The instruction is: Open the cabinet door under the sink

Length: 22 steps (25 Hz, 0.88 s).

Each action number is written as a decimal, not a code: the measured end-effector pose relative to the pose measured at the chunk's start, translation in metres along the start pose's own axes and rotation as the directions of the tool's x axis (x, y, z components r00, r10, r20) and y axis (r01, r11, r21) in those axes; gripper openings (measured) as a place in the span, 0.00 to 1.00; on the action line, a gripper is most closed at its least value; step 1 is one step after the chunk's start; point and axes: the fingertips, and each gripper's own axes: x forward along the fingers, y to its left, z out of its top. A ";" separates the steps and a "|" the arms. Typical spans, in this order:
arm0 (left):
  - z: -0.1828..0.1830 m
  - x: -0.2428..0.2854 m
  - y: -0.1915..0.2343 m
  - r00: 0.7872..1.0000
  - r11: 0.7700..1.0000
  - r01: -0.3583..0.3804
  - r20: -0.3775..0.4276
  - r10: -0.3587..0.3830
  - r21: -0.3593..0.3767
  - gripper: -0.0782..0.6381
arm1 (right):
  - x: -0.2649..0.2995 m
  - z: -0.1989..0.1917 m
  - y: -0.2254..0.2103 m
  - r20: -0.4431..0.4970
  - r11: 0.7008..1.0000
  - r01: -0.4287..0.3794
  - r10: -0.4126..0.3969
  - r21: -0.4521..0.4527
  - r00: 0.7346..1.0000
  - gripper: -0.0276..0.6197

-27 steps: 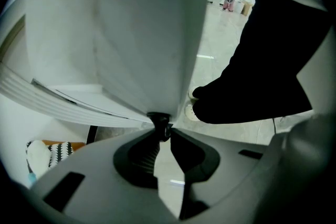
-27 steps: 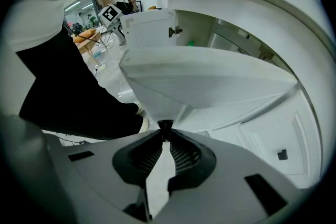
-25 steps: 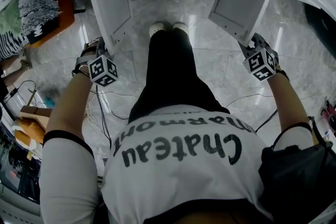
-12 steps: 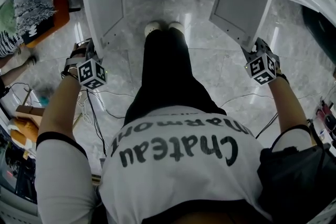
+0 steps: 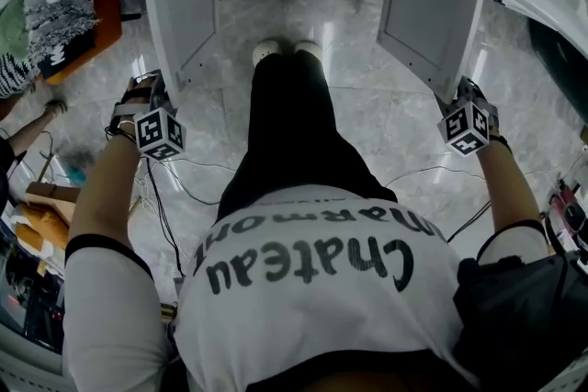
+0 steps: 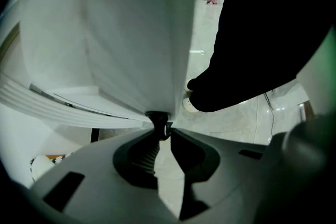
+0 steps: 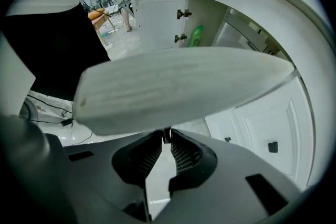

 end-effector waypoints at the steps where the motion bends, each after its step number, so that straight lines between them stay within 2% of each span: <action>1: 0.000 0.000 0.001 1.000 1.000 -0.001 -0.001 0.001 -0.005 0.17 | 0.000 -0.003 -0.001 -0.010 1.000 -0.004 0.004 -0.009 1.000 0.11; 6: 0.002 0.001 0.003 1.000 0.999 -0.014 -0.013 0.013 -0.034 0.17 | -0.002 -0.023 -0.010 -0.095 0.999 -0.025 0.022 -0.036 0.995 0.12; 11: 0.005 0.001 -0.001 0.999 0.997 -0.020 -0.026 0.018 -0.080 0.17 | 0.000 -0.024 -0.008 -0.137 0.998 -0.048 0.041 -0.045 0.990 0.13; 13: 0.005 -0.001 0.000 0.999 0.998 -0.010 -0.032 0.007 -0.070 0.17 | 0.000 -0.027 -0.007 -0.152 0.998 -0.060 0.057 -0.016 0.987 0.14; 15: 0.000 -0.004 0.001 0.998 0.998 -0.008 -0.057 0.004 -0.061 0.18 | -0.001 -0.027 -0.006 -0.165 0.998 -0.069 0.070 0.012 0.984 0.21; 17: -0.014 -0.006 0.006 0.994 0.997 -0.049 -0.105 0.043 -0.063 0.18 | -0.002 -0.029 -0.007 -0.178 0.997 -0.048 0.057 0.056 0.982 0.22; 19: -0.026 -0.009 0.012 0.986 0.990 -0.100 -0.144 0.086 -0.096 0.18 | -0.003 -0.034 -0.011 -0.200 0.990 0.001 0.028 0.140 0.979 0.25; 22: -0.032 -0.013 0.019 0.979 0.971 -0.144 -0.168 0.112 -0.191 0.18 | -0.006 -0.040 -0.018 -0.246 0.960 0.095 -0.029 0.264 0.969 0.26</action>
